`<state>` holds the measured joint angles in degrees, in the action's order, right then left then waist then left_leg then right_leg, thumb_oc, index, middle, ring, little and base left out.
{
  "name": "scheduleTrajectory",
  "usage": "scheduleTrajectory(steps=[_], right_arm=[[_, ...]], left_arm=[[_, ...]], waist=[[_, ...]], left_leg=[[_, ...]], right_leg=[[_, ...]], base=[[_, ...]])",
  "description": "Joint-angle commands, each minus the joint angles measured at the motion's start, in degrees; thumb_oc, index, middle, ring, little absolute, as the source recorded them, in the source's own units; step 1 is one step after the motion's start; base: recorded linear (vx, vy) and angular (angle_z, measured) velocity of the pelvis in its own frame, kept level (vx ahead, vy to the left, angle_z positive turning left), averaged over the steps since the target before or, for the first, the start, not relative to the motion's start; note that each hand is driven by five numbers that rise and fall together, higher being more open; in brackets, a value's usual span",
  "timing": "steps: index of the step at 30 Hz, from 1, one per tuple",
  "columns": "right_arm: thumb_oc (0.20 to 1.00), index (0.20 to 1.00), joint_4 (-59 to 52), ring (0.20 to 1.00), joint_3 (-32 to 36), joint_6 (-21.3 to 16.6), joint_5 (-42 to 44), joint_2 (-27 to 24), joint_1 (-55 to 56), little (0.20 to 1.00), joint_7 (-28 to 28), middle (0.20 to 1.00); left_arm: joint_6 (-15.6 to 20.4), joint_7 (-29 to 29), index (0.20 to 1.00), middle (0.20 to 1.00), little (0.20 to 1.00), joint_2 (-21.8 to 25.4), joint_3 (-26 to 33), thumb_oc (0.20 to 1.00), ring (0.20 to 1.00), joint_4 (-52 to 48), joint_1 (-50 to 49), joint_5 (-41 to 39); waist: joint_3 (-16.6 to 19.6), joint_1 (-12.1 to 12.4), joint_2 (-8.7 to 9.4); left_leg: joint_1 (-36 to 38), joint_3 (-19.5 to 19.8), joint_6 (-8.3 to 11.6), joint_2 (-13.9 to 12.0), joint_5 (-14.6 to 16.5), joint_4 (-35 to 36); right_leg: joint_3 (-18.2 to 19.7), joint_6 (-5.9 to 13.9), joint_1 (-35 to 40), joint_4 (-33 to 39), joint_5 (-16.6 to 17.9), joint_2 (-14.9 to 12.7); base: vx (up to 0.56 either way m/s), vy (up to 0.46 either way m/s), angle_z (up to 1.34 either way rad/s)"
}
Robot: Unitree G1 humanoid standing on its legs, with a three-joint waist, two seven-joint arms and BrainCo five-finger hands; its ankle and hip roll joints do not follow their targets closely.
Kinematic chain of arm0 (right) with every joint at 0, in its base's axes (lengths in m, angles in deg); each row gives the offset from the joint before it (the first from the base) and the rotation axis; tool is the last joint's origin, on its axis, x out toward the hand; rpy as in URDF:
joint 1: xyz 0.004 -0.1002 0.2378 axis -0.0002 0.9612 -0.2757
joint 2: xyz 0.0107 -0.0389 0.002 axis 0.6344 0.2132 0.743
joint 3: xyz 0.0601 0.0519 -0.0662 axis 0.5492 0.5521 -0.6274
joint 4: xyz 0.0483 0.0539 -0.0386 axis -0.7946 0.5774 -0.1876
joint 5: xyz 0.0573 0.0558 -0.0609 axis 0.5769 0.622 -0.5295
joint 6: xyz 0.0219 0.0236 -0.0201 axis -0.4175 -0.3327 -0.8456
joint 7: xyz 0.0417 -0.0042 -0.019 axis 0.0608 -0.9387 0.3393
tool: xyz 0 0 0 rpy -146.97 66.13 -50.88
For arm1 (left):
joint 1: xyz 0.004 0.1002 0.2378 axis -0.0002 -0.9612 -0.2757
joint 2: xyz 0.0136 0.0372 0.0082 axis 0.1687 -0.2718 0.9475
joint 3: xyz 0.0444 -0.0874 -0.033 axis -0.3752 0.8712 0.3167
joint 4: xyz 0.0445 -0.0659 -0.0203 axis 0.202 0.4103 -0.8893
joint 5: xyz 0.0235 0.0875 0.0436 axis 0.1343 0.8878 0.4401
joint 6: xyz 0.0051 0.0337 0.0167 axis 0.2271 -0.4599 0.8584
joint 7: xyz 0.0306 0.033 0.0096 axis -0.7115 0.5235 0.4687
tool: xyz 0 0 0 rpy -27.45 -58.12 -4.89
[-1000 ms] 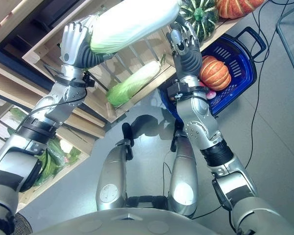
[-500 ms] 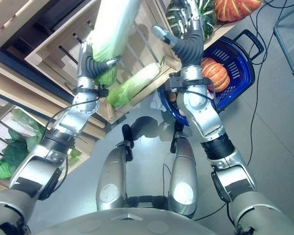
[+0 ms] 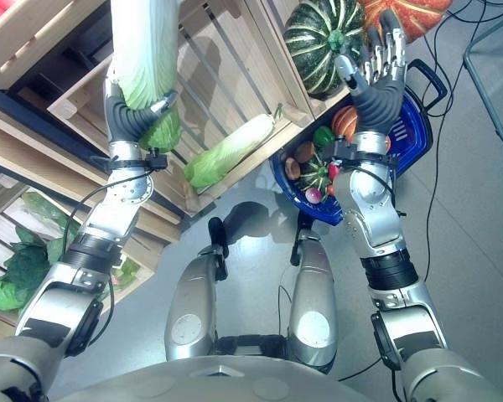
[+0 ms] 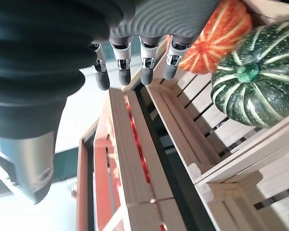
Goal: Pick up fruits and vegetables into the basket
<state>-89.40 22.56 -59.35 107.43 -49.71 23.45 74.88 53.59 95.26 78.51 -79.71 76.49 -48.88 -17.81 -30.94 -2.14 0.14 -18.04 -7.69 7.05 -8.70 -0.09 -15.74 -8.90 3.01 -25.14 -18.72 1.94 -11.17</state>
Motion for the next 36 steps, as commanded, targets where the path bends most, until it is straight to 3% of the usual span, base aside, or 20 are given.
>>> scheduleTrajectory(steps=[1,17,27,36], right_arm=[[1.0,1.0,-2.43,1.0,1.19,-1.78,7.54,2.38,-0.14,1.0,-5.89,1.0],[1.0,1.0,-3.68,1.0,-5.52,-0.69,18.27,2.52,-4.06,1.0,-19.05,1.0],[1.0,1.0,-5.55,1.0,-9.5,2.38,19.24,3.77,-8.07,1.0,-19.95,1.0],[1.0,1.0,-4.39,1.0,-12.72,4.01,25.94,6.78,-9.8,1.0,-19.65,1.0]], left_arm=[[5.45,2.26,0.2,0.2,0.2,3.31,2.06,0.2,0.2,-6.67,0.9,4.81],[-0.74,6.7,0.2,0.2,0.2,10.09,-5.17,0.2,0.2,-5.74,6.64,25.14],[-4.11,1.34,0.2,0.2,0.2,9.91,-10.68,0.2,0.2,-7.16,10.38,27.25],[-5.2,1.62,0.2,0.2,0.2,7.52,-14.18,0.2,0.2,-7.17,12.38,28.37]], waist=[[3.87,-0.76,2.44],[3.92,-0.04,2.3],[3.54,0.46,2.15],[3.29,1.02,2.47]], left_leg=[[-1.35,-2.05,-1.82,0.87,0.36,-2.63],[-2.38,-1.59,-1.64,1.1,0.06,-2.83],[-2.51,-1.19,-1.64,1.45,-0.13,-2.14],[-2.35,-1.02,-1.71,1.62,-0.3,-1.53]], right_leg=[[-0.42,2.9,4.76,1.45,-0.88,-2.49],[-0.61,3.42,3.62,1.1,-0.42,-3.11],[-0.82,3.89,3.35,1.67,-0.04,-3.27],[-1.11,4.03,3.59,2.21,0.14,-3.27]], base=[[0.0,0.0,0.0],[0.0,0.0,0.0],[-0.01,0.0,0.02],[0.0,0.0,0.0]])
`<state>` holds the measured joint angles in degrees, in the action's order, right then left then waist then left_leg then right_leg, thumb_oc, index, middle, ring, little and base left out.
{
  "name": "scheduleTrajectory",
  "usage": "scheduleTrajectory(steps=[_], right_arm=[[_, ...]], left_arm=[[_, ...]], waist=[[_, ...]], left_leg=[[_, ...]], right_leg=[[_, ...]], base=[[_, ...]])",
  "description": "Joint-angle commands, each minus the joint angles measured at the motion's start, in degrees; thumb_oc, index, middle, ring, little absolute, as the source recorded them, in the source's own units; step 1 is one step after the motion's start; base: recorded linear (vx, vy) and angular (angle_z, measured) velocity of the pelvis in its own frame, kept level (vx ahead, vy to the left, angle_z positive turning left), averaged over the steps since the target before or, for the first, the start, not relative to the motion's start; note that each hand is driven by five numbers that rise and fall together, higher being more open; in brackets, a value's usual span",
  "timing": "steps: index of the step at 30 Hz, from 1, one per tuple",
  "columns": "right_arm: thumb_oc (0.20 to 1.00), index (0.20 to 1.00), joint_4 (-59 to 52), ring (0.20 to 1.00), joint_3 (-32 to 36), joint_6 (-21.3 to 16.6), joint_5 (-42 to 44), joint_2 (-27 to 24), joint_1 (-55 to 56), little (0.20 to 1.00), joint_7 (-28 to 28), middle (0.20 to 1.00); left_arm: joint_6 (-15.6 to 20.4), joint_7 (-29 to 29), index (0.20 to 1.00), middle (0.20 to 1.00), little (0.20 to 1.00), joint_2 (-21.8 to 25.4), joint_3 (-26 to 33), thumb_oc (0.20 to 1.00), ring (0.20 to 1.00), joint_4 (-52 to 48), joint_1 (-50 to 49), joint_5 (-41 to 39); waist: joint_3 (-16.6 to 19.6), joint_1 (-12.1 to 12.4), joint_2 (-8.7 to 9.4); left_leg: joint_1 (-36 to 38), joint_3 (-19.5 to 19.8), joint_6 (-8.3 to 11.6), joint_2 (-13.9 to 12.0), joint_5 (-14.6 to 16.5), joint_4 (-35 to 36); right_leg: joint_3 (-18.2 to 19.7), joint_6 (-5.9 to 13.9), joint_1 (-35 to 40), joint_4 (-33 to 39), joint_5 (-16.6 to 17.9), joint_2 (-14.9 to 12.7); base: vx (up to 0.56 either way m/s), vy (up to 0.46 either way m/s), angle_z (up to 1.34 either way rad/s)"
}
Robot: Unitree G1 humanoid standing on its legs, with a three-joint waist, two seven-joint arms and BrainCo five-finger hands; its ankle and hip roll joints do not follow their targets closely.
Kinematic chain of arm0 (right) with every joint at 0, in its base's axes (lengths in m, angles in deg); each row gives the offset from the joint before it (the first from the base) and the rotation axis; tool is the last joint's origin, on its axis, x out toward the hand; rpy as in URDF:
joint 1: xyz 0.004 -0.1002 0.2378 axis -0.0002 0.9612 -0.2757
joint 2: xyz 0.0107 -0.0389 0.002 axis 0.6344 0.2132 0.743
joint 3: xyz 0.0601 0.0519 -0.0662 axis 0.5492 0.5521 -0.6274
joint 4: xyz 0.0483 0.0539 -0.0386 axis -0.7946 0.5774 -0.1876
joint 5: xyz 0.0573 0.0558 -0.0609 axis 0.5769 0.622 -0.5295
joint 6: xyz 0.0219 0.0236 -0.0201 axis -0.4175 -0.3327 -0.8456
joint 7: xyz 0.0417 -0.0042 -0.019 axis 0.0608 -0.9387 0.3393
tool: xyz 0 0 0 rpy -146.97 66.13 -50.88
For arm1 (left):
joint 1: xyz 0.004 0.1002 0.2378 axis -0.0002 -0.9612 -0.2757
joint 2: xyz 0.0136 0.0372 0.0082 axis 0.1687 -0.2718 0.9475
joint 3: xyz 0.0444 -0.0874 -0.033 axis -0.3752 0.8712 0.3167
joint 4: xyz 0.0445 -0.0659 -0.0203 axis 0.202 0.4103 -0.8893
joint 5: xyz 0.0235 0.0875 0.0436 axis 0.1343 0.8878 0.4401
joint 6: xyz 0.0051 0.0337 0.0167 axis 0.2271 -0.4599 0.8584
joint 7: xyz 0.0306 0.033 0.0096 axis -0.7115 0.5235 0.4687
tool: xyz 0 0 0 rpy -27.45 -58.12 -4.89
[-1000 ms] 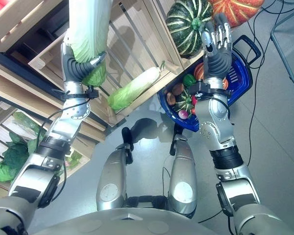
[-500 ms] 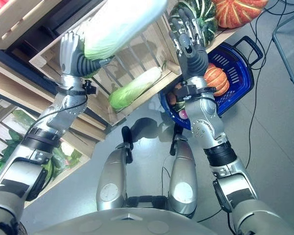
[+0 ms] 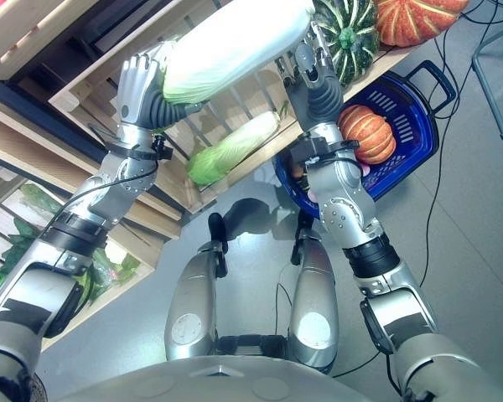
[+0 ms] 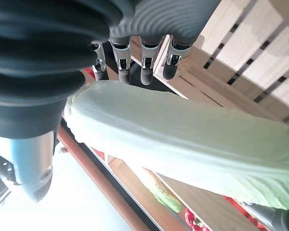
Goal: Pick up fruits and vegetables into the basket
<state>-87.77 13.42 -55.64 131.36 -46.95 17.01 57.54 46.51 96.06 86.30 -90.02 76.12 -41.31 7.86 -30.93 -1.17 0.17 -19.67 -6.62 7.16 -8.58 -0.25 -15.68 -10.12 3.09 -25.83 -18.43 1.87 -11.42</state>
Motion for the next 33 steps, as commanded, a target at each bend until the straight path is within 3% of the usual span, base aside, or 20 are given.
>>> scheduleTrajectory(steps=[1,7,14,18,20,22,24,25,28,33], right_arm=[[1.0,1.0,-5.81,1.0,-3.99,0.43,2.67,4.94,-3.52,1.0,-1.96,1.0],[1.0,1.0,-4.96,1.0,-5.08,1.01,0.01,6.1,-4.39,1.0,1.07,1.0],[1.0,1.0,-2.7,1.0,-5.81,5.21,-19.1,3.69,-6.21,1.0,11.71,1.0],[1.0,1.0,-0.7,1.0,-6.58,10.47,-33.0,0.96,-6.76,1.0,14.48,1.0],[1.0,1.0,-0.61,1.0,-6.74,11.13,-34.85,0.58,-6.92,1.0,14.7,1.0],[1.0,1.0,-0.65,1.0,-7.2,14.82,-42.15,-1.15,-7.87,1.0,14.86,1.0],[1.0,1.0,-0.7,1.0,-7.2,15.03,-42.44,-1.21,-7.92,1.0,14.8,1.0],[1.0,1.0,-1.2,1.0,-7.48,18.02,-45.16,-2.31,-8.87,1.0,14.16,1.0],[1.0,1.0,-1.77,1.0,-7.68,19.39,-41.16,-2.55,-9.34,1.0,13.12,1.0],[1.0,1.0,-2.12,1.0,-7.53,15.88,-28.85,-0.86,-9.01,1.0,10.59,1.0]], left_arm=[[1.47,1.12,0.2,0.2,0.2,-1.04,-4.4,0.2,0.2,-7.12,5.23,4.57],[-1.7,-0.88,0.2,0.2,0.2,-1.84,-6.86,0.2,0.2,-8.01,6.84,10.35],[-10.12,-10.4,0.2,0.2,0.2,-0.97,-11.3,0.2,0.2,-7.9,8.6,13.16],[-16.19,-18.47,0.2,0.2,0.2,-0.5,-13.91,0.2,0.2,-7.36,8.34,15.97],[-17.67,-20.49,0.2,0.2,0.2,-0.56,-14.26,0.2,0.2,-7.66,8.49,16.41],[-20.92,-25.76,0.2,0.2,0.2,-0.28,-15.12,0.2,0.2,-8.07,8.79,17.85],[-21.21,-26.1,0.2,0.2,0.2,-0.25,-15.13,0.2,0.2,-8.17,8.85,17.88],[-22.6,-28.85,0.2,0.2,0.2,0.37,-15.25,0.2,0.2,-9.24,9.23,18.15],[-22.78,-30.29,0.2,0.2,0.2,1.13,-14.7,0.2,0.2,-10.67,9.76,18.71],[-21.81,-32.45,0.2,0.2,0.2,1.16,-14.2,0.2,0.2,-13.38,9.69,19.61]], waist=[[3.19,0.2,2.54],[3.2,0.45,2.83],[3.17,0.07,2.94],[2.92,-0.41,2.56],[2.85,-0.47,2.46],[2.65,-0.74,2.01],[2.6,-0.75,1.97],[2.42,-0.74,1.58],[2.19,-0.55,1.3],[1.73,0.08,1.07]], left_leg=[[-0.79,-2.02,-1.84,1.59,-0.2,-1.46],[-0.69,-2.0,-1.88,1.7,-0.32,-0.87],[-0.54,-2.04,-1.85,1.78,-0.63,-0.07],[-0.09,-2.19,-1.77,1.75,-0.59,0.29],[-0.03,-2.19,-1.79,1.76,-0.6,0.42],[0.1,-2.18,-1.77,1.75,-0.65,0.63],[0.12,-2.17,-1.77,1.76,-0.65,0.65],[0.3,-2.14,-1.69,1.79,-0.61,0.73],[0.53,-2.1,-1.61,1.74,-0.55,0.86],[0.51,-1.7,-1.5,1.91,-0.5,0.85]], right_leg=[[0.02,3.97,4.31,2.06,0.25,-3.01],[-0.37,4.13,4.49,2.56,0.46,-3.04],[-0.23,4.26,4.5,3.21,0.74,-2.68],[-0.11,4.45,4.89,3.67,0.75,-2.68],[-0.12,4.5,4.99,3.78,0.74,-2.69],[-0.02,4.68,5.13,3.99,0.71,-2.78],[-0.02,4.69,5.16,4.0,0.71,-2.79],[-0.01,4.85,5.43,4.13,0.64,-2.96],[-0.13,5.04,5.72,4.27,0.56,-3.2],[-0.69,5.14,6.11,4.31,0.43,-3.41]], base=[[0.0,0.0,0.0],[0.0,0.0,0.0],[0.0,0.0,0.0],[-0.01,0.028,0.0],[0.0,0.0,0.0],[-0.02,0.042,-0.02],[0.0,0.0,0.0],[0.0,0.0,0.0],[0.0,0.0,0.0],[0.0,-0.005,0.01]])
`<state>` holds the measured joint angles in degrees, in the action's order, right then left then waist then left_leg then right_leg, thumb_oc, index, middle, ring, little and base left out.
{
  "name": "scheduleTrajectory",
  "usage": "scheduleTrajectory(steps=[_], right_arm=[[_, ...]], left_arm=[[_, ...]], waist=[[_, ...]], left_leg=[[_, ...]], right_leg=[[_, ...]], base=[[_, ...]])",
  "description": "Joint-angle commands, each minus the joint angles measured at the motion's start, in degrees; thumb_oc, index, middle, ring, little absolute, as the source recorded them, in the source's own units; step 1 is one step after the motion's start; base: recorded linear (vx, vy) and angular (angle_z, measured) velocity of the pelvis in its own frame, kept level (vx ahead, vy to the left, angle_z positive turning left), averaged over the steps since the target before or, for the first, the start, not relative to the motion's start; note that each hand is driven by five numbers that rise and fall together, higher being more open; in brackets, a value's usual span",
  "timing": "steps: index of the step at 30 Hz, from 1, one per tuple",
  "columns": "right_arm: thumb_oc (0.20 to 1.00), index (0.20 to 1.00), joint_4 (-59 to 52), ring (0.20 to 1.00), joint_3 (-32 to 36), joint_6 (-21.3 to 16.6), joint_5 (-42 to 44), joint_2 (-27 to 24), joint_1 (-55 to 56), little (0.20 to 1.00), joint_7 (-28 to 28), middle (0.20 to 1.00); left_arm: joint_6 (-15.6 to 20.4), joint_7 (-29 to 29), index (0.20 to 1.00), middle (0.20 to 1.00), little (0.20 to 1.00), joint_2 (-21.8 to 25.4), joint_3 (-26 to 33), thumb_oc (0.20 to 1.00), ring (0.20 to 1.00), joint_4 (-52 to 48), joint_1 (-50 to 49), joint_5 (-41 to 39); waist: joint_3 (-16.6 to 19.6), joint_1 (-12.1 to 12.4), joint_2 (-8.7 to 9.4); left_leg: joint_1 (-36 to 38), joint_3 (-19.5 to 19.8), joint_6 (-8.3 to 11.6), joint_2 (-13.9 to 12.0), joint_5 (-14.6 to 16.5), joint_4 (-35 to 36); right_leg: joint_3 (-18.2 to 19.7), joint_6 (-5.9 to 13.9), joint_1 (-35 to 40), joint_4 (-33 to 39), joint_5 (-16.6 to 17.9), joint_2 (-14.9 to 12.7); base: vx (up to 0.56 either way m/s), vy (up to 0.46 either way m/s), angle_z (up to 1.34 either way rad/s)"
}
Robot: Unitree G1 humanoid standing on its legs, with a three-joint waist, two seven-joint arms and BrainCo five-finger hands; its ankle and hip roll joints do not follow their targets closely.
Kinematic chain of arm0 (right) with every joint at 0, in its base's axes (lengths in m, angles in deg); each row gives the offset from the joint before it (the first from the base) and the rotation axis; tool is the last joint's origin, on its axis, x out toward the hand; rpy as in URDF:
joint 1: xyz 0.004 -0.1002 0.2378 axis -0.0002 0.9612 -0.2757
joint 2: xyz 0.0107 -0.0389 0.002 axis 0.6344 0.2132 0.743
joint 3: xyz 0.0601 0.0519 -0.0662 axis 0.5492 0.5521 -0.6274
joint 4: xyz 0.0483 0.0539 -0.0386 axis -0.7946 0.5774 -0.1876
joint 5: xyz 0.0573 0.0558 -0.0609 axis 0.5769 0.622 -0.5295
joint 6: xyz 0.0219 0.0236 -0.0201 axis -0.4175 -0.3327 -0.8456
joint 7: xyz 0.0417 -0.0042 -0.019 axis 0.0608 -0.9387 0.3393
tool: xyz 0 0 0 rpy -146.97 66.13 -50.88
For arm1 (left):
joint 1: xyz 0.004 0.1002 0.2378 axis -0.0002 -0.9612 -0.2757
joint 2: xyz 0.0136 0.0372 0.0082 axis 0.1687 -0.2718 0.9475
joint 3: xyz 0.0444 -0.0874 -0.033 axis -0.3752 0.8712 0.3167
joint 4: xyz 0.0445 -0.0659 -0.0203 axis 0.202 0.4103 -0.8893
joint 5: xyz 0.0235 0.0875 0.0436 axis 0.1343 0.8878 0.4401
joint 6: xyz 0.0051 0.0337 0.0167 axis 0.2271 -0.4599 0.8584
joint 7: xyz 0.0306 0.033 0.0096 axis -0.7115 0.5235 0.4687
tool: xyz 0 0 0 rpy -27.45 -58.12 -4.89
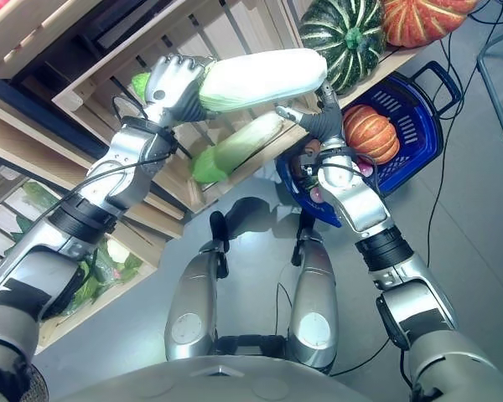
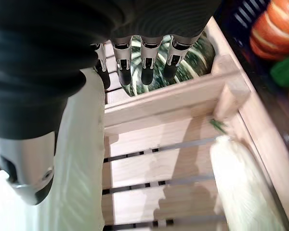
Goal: Pick up fruits and vegetables into the basket
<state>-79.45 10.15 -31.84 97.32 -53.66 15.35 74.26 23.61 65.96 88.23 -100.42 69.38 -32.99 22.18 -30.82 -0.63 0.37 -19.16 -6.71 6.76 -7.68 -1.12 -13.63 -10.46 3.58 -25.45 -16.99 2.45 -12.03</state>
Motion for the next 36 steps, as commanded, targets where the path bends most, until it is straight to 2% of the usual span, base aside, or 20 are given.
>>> scheduleTrajectory(steps=[1,6,8,10,12,13,15,17,19,20,21,22,23,25,26,31,33,34,36], right_arm=[[1.0,1.0,-10.96,1.0,-4.22,-8.81,8.47,6.41,-7.07,1.0,-6.9,1.0],[1.0,1.0,-12.04,1.0,-4.44,-12.9,22.68,10.21,-7.37,1.0,-9.08,1.0],[1.0,1.0,-11.81,1.0,-4.68,-14.11,25.2,11.32,-8.16,1.0,-8.26,1.0],[1.0,1.0,-11.36,1.0,-4.88,-15.29,21.59,11.62,-9.65,1.0,-6.06,1.0],[1.0,1.0,-11.08,1.0,-5.03,-14.54,10.34,11.32,-10.76,1.0,-2.14,1.0],[1.0,1.0,-11.14,1.0,-4.83,-13.5,3.53,10.79,-11.39,1.0,-1.9,1.0],[1.0,1.0,-12.47,1.0,-4.48,-12.33,-2.29,8.86,-12.6,1.0,-1.67,1.0],[1.0,1.0,-13.6,1.0,-3.98,-13.78,-3.39,8.17,-12.46,1.0,-1.71,1.0],[1.0,1.0,-15.68,1.0,-2.37,-16.1,-3.27,7.79,-11.3,1.0,-3.57,1.0],[1.0,1.0,-15.9,1.0,-2.3,-16.26,-3.15,7.76,-11.03,1.0,-3.75,1.0],[1.0,1.0,-16.93,1.0,-1.19,-17.51,-2.79,7.79,-9.96,1.0,-4.41,1.0],[1.0,1.0,-17.58,1.0,0.16,-20.14,-1.64,7.81,-8.34,1.0,-5.46,1.0],[1.0,1.0,-17.56,1.0,0.18,-20.64,-1.47,7.73,-8.03,1.0,-5.55,1.0],[1.0,1.0,-17.54,1.0,2.98,-24.99,-2.86,7.57,-4.5,1.0,-4.57,1.0],[1.0,1.0,-17.7,1.0,3.58,-25.17,-3.73,7.37,-3.76,1.0,-4.02,1.0],[1.0,1.0,-19.32,1.0,9.62,-25.16,-9.3,3.81,0.07,1.0,2.34,1.0],[1.0,1.0,-20.08,1.0,12.09,-24.88,-17.02,2.08,1.18,1.0,6.7,1.0],[1.0,1.0,-20.16,1.0,12.06,-24.83,-17.16,2.1,1.24,1.0,6.76,1.0],[1.0,1.0,-21.02,1.0,13.24,-22.32,-21.34,-0.39,0.72,1.0,7.6,1.0]], left_arm=[[1.48,-2.63,0.2,0.2,0.2,-1.04,-3.61,0.2,0.2,-7.49,1.04,5.12],[4.1,-3.93,0.2,0.2,0.2,-2.17,-3.19,0.2,0.2,-8.61,2.46,0.55],[4.19,-3.82,0.2,0.2,0.2,-2.27,-3.62,0.2,0.2,-7.83,3.84,-2.47],[3.31,-4.08,0.2,0.2,0.2,-2.38,-4.01,0.2,0.2,-6.41,5.41,-7.0],[1.42,-3.77,0.2,0.2,0.2,-2.43,-4.36,0.2,0.2,-4.69,6.23,-10.1],[0.36,-2.91,0.2,0.2,0.2,-2.54,-4.34,0.2,0.2,-3.12,6.46,-12.8],[-1.28,0.33,0.2,0.2,0.2,-2.73,-3.29,0.2,0.2,0.04,5.96,-19.1],[-1.7,3.53,0.2,0.2,0.2,-2.58,-2.71,0.2,0.2,1.85,5.24,-27.36],[-0.02,7.64,0.2,0.2,0.2,-3.22,-0.46,0.2,0.2,3.96,2.66,-35.86],[0.25,8.0,0.2,0.2,0.2,-3.26,-0.39,0.2,0.2,4.23,2.41,-36.55],[1.79,10.23,0.2,0.2,0.2,-3.77,1.3,0.2,0.2,5.28,0.69,-40.98],[4.89,12.69,0.2,0.2,0.2,-5.1,3.13,0.2,0.2,6.67,-2.61,-47.48],[5.28,13.04,0.2,0.2,0.2,-5.39,3.17,0.2,0.2,6.97,-3.05,-47.62],[8.77,19.17,0.2,0.2,0.2,-8.4,4.96,0.2,0.2,9.01,-9.51,-45.94],[9.0,19.72,0.2,0.2,0.2,-8.66,5.39,0.2,0.2,8.8,-10.59,-45.26],[8.99,20.74,0.2,0.2,0.2,-7.11,10.23,0.2,0.2,5.01,-15.64,-43.7],[8.82,20.28,0.2,0.2,0.2,-7.08,12.14,0.2,0.2,4.26,-17.25,-44.55],[8.77,20.28,0.2,0.2,0.2,-7.11,12.15,0.2,0.2,4.2,-17.29,-44.52],[8.09,20.47,0.2,0.2,0.2,-6.54,12.82,0.2,0.2,4.29,-17.57,-45.15]], waist=[[1.53,-0.3,0.85],[1.85,0.07,0.68],[2.07,0.14,0.59],[2.38,0.25,0.54],[2.63,0.2,0.57],[2.64,0.07,0.61],[2.79,-0.26,0.67],[2.81,-0.48,0.66],[2.88,-0.75,0.63],[2.97,-0.79,0.61],[3.12,-0.93,0.56],[3.34,-1.06,0.59],[3.47,-1.09,0.54],[3.74,-1.01,0.8],[3.87,-1.05,0.78],[4.5,-1.64,0.85],[4.86,-2.01,0.74],[4.85,-2.0,0.72],[5.18,-2.37,0.53]], left_leg=[[-0.04,-1.58,-1.13,1.05,0.39,-1.27],[0.05,-1.47,-1.29,1.16,0.58,-1.71],[0.07,-1.48,-1.33,1.17,0.6,-1.79],[0.08,-1.56,-1.35,1.14,0.51,-1.65],[0.09,-1.55,-1.33,1.15,0.47,-1.46],[0.21,-1.52,-1.34,1.21,0.55,-1.42],[0.25,-1.6,-1.36,1.21,0.44,-1.18],[0.48,-1.76,-1.28,1.14,0.54,-1.14],[0.67,-1.84,-1.37,1.12,0.68,-1.07],[0.7,-1.86,-1.38,1.1,0.71,-1.08],[0.88,-2.0,-1.47,1.03,0.81,-1.07],[1.18,-2.02,-1.64,0.98,0.96,-1.02],[1.26,-2.02,-1.66,0.97,0.99,-0.98],[1.61,-1.72,-1.78,0.92,1.23,-1.05],[1.71,-1.7,-1.79,0.92,1.31,-1.12],[2.95,-2.08,-1.83,0.78,1.47,-1.08],[3.38,-2.21,-1.88,0.61,1.58,-1.27],[3.4,-2.21,-1.88,0.59,1.6,-1.29],[3.61,-2.18,-1.93,0.64,1.69,-1.48]], right_leg=[[-0.49,4.66,5.81,2.84,-0.17,-2.85],[-0.76,4.48,6.08,2.48,-0.37,-3.1],[-0.65,4.4,6.04,2.31,-0.44,-3.03],[-0.58,4.42,5.93,2.26,-0.41,-3.03],[-0.31,4.44,5.82,2.32,-0.39,-2.88],[-0.02,4.43,5.77,2.29,-0.43,-2.75],[0.5,4.43,5.55,2.58,-0.28,-2.55],[0.78,4.54,5.56,2.61,-0.32,-2.42],[1.04,4.6,5.49,2.67,-0.33,-2.3],[1.05,4.61,5.51,2.67,-0.35,-2.3],[1.09,4.57,5.6,2.68,-0.42,-2.29],[1.06,4.49,5.85,2.74,-0.5,-2.3],[1.04,4.48,5.93,2.77,-0.53,-2.3],[0.66,4.27,6.61,3.02,-0.67,-2.17],[0.55,4.23,6.81,3.09,-0.69,-2.16],[0.51,3.78,8.3,3.65,-0.79,-1.85],[0.75,3.5,8.83,3.69,-0.89,-1.7],[0.75,3.5,8.85,3.69,-0.89,-1.69],[1.27,3.23,8.91,3.59,-0.9,-1.51]], base=[[-0.01,-0.026,0.04],[0.02,-0.021,0.09],[0.01,-0.001,0.02],[0.0,0.0,0.0],[0.0,0.0,0.0],[0.0,0.0,0.0],[-0.01,0.054,0.0],[-0.01,0.039,-0.07],[-0.01,0.022,-0.07],[0.0,0.021,-0.06],[0.02,0.021,-0.08],[0.02,0.019,-0.08],[0.03,0.005,-0.08],[0.03,-0.02,-0.05],[0.0,0.0,0.0],[0.03,0.014,-0.03],[0.04,0.02,0.0],[0.04,0.03,-0.03],[0.03,0.045,-0.01]])
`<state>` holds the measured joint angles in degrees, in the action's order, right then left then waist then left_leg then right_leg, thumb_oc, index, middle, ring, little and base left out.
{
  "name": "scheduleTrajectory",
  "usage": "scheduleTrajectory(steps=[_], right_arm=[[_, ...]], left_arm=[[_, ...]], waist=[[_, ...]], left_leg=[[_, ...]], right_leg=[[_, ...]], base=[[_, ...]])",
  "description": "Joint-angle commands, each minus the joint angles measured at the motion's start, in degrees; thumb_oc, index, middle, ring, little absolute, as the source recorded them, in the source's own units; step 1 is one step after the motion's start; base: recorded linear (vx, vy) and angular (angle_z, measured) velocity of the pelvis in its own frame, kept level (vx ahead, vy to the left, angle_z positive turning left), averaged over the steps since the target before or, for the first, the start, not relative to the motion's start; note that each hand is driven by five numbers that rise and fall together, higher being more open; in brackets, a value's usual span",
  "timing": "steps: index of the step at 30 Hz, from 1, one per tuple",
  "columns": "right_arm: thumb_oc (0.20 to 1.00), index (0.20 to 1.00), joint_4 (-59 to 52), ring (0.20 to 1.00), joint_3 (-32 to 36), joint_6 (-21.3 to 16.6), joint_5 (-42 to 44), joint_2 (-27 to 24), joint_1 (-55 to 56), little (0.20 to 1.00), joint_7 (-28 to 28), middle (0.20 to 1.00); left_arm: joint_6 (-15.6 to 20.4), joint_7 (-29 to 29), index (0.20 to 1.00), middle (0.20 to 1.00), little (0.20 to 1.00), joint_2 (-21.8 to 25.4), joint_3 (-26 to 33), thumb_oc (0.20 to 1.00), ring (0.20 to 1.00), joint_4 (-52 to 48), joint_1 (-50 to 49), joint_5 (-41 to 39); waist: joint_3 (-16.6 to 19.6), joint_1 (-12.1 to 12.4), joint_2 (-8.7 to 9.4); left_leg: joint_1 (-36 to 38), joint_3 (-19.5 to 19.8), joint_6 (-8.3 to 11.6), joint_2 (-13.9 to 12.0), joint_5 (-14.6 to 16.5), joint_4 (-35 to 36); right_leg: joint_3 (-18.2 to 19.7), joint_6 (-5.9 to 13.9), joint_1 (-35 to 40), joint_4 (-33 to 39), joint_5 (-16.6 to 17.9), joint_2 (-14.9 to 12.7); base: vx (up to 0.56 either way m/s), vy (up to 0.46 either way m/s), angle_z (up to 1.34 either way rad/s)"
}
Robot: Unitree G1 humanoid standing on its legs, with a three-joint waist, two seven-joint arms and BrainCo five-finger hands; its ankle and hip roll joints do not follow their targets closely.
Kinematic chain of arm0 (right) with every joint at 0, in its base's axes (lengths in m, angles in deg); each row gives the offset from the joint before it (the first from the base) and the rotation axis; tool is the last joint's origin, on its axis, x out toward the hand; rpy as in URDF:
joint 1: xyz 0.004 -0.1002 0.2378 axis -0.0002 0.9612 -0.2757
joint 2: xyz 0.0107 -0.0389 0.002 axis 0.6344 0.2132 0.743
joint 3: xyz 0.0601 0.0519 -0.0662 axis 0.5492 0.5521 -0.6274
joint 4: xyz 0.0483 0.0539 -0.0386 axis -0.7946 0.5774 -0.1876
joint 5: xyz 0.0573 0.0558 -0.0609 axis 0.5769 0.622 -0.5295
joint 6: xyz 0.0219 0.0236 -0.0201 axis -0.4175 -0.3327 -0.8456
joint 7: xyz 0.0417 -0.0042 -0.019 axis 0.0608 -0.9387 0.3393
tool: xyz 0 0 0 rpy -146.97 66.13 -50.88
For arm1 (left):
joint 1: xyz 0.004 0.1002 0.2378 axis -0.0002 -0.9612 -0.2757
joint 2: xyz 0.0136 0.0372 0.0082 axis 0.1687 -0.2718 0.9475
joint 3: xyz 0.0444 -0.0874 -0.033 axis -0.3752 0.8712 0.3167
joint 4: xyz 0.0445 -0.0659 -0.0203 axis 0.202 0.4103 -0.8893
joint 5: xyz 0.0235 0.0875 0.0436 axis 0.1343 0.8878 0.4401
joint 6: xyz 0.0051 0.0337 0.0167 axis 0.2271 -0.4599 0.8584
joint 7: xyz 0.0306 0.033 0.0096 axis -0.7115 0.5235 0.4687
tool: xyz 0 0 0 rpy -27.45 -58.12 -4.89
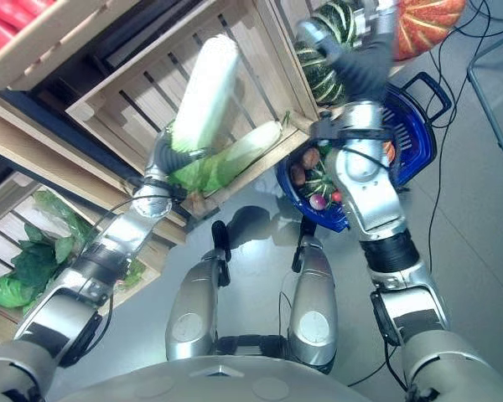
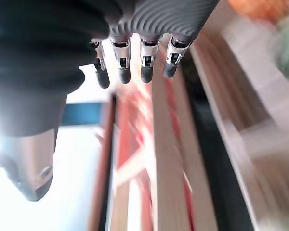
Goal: Pick up fruits and vegetables into the basket
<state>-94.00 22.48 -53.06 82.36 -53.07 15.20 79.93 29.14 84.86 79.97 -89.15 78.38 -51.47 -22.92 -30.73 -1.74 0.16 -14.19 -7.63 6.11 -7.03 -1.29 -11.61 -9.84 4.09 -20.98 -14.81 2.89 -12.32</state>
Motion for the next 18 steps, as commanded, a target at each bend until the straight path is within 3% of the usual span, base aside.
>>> scheduleTrajectory(steps=[1,6,7,13,18], right_arm=[[1.0,1.0,-6.63,1.0,1.06,-0.66,-6.76,-1.76,0.59,1.0,2.18,1.0],[1.0,1.0,-6.85,1.0,1.12,-1.41,-1.89,-3.39,-0.12,1.0,0.24,1.0],[1.0,1.0,-6.71,1.0,0.79,-2.68,5.71,-3.31,0.14,1.0,-3.15,1.0],[1.0,1.0,-5.73,1.0,-0.01,-2.95,8.13,-1.9,1.29,1.0,-4.72,1.0],[1.0,1.0,-4.01,1.0,-2.88,-0.54,25.99,1.97,2.84,1.0,-14.86,1.0]], left_arm=[[2.71,1.54,0.2,0.2,0.2,1.82,1.93,0.2,0.2,-4.67,0.87,-0.16],[4.08,2.0,0.2,0.2,0.2,2.07,2.66,0.2,0.2,-4.17,0.83,-0.24],[5.54,2.31,0.2,0.2,0.2,2.0,3.39,0.2,0.2,-3.79,0.67,-0.19],[7.54,3.11,0.2,0.2,0.2,1.43,3.77,0.2,0.2,-3.99,1.04,0.19],[14.62,3.81,0.2,0.2,0.2,1.32,4.36,0.2,0.2,-6.22,2.54,3.44]], waist=[[5.07,-1.3,0.69],[4.99,-1.36,0.57],[4.8,-1.27,0.6],[4.63,-1.43,0.79],[4.48,-1.25,1.22]], left_leg=[[-1.33,-1.32,-1.3,-0.01,1.87,-3.56],[-1.21,-1.47,-1.24,-0.07,1.83,-3.56],[-1.38,-1.47,-1.1,-0.07,1.7,-3.66],[-1.67,-1.55,-1.08,-0.15,1.58,-3.93],[-1.7,-1.64,-1.09,-0.16,1.21,-3.62]], right_leg=[[0.78,2.65,4.43,1.36,-1.38,-1.21],[1.05,2.51,4.55,1.36,-1.5,-1.19],[1.16,2.36,4.41,1.23,-1.57,-1.17],[1.28,2.19,4.07,0.92,-1.57,-1.12],[1.15,2.01,4.0,0.98,-1.37,-1.06]], base=[[0.02,0.037,-0.02],[0.0,0.007,-0.04],[-0.02,-0.007,-0.07],[0.0,0.0,0.0],[-0.02,-0.035,0.0]])
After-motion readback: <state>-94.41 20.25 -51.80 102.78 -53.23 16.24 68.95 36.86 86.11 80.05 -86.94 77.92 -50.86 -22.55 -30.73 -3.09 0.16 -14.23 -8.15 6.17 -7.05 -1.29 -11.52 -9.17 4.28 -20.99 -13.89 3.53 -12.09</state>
